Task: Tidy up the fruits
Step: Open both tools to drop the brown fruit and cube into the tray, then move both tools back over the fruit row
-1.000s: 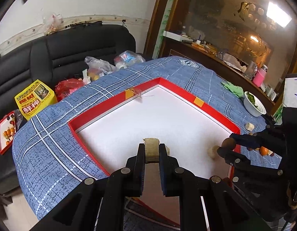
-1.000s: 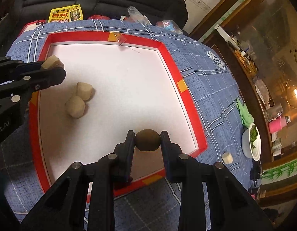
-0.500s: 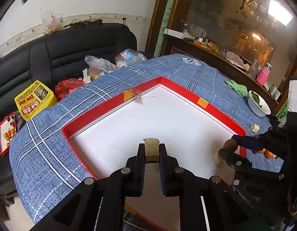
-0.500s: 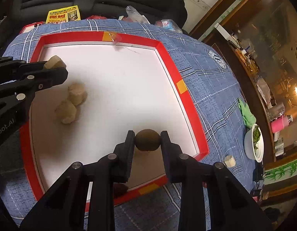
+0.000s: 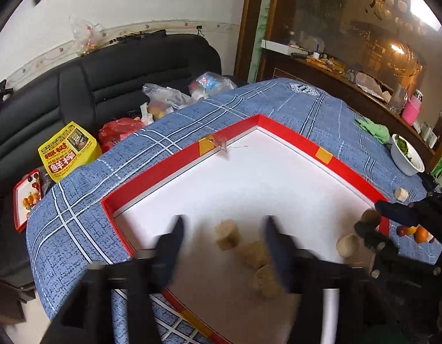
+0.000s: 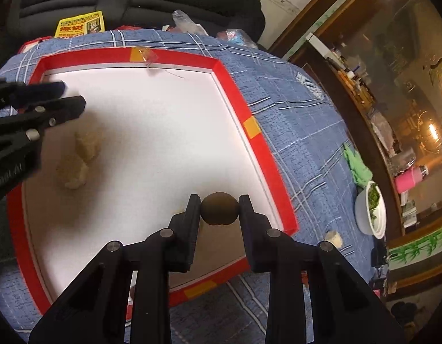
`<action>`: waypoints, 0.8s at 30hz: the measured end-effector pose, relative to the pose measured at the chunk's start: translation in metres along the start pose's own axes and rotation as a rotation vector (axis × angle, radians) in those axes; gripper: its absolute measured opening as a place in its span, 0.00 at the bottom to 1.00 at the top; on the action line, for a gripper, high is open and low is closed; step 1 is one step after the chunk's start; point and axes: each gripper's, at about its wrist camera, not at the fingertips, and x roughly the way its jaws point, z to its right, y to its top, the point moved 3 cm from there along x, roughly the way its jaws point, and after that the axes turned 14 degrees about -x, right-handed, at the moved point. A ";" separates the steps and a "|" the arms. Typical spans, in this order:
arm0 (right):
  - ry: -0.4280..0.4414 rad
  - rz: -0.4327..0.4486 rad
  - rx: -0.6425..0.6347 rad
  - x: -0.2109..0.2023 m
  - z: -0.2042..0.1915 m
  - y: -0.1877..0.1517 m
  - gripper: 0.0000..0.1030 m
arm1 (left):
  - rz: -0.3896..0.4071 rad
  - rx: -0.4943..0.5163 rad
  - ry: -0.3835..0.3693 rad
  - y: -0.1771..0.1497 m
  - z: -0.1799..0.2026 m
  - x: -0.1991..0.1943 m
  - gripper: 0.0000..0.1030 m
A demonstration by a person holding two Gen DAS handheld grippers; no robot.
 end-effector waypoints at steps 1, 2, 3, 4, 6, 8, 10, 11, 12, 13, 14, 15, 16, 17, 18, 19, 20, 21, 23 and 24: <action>-0.002 -0.003 0.001 0.000 0.000 -0.001 0.43 | 0.012 -0.004 0.011 0.000 0.000 -0.002 0.72; -0.006 0.000 0.006 -0.001 0.001 -0.002 0.51 | 0.023 -0.002 0.019 0.001 0.001 -0.004 0.72; -0.014 0.005 0.009 -0.002 0.002 -0.003 0.57 | 0.037 0.006 0.027 0.001 0.002 -0.006 0.72; -0.022 0.012 0.013 -0.004 0.004 -0.004 0.57 | 0.044 0.014 0.030 0.001 0.003 -0.009 0.72; -0.033 0.019 0.028 -0.008 0.007 -0.007 0.57 | 0.039 0.014 0.024 0.001 0.004 -0.012 0.72; -0.044 0.027 0.041 -0.013 0.011 -0.011 0.57 | 0.046 0.015 0.024 0.001 0.006 -0.016 0.72; -0.054 0.037 0.058 -0.019 0.015 -0.015 0.57 | 0.053 0.023 0.020 -0.001 0.011 -0.023 0.72; -0.057 0.040 0.064 -0.022 0.016 -0.018 0.57 | 0.057 0.028 0.016 -0.002 0.013 -0.027 0.72; -0.061 0.043 0.071 -0.025 0.018 -0.020 0.57 | 0.065 0.037 0.012 -0.003 0.017 -0.032 0.72; -0.065 0.046 0.078 -0.029 0.020 -0.023 0.57 | 0.069 0.043 0.010 -0.004 0.020 -0.035 0.72; -0.069 0.048 0.084 -0.032 0.021 -0.027 0.57 | 0.073 0.048 0.007 -0.006 0.023 -0.038 0.72; -0.074 0.050 0.089 -0.035 0.022 -0.030 0.57 | 0.078 0.055 0.002 -0.007 0.028 -0.043 0.72; -0.076 0.052 0.093 -0.037 0.023 -0.032 0.57 | 0.082 0.063 -0.002 -0.009 0.031 -0.047 0.72; -0.080 0.054 0.101 -0.041 0.025 -0.037 0.57 | 0.085 0.071 -0.006 -0.011 0.035 -0.050 0.72; -0.084 0.055 0.106 -0.044 0.026 -0.040 0.57 | 0.089 0.079 -0.011 -0.013 0.040 -0.054 0.72; -0.089 0.055 0.110 -0.046 0.028 -0.044 0.57 | 0.092 0.087 -0.016 -0.015 0.045 -0.057 0.72; -0.093 0.056 0.116 -0.049 0.029 -0.049 0.57 | 0.094 0.095 -0.020 -0.017 0.049 -0.060 0.72; -0.097 0.056 0.123 -0.051 0.031 -0.053 0.57 | 0.095 0.101 -0.023 -0.019 0.052 -0.062 0.72; -0.106 0.056 0.137 -0.056 0.035 -0.062 0.57 | 0.100 0.122 -0.033 -0.024 0.063 -0.067 0.72; -0.111 0.054 0.145 -0.058 0.037 -0.068 0.57 | 0.102 0.128 -0.036 -0.026 0.066 -0.069 0.72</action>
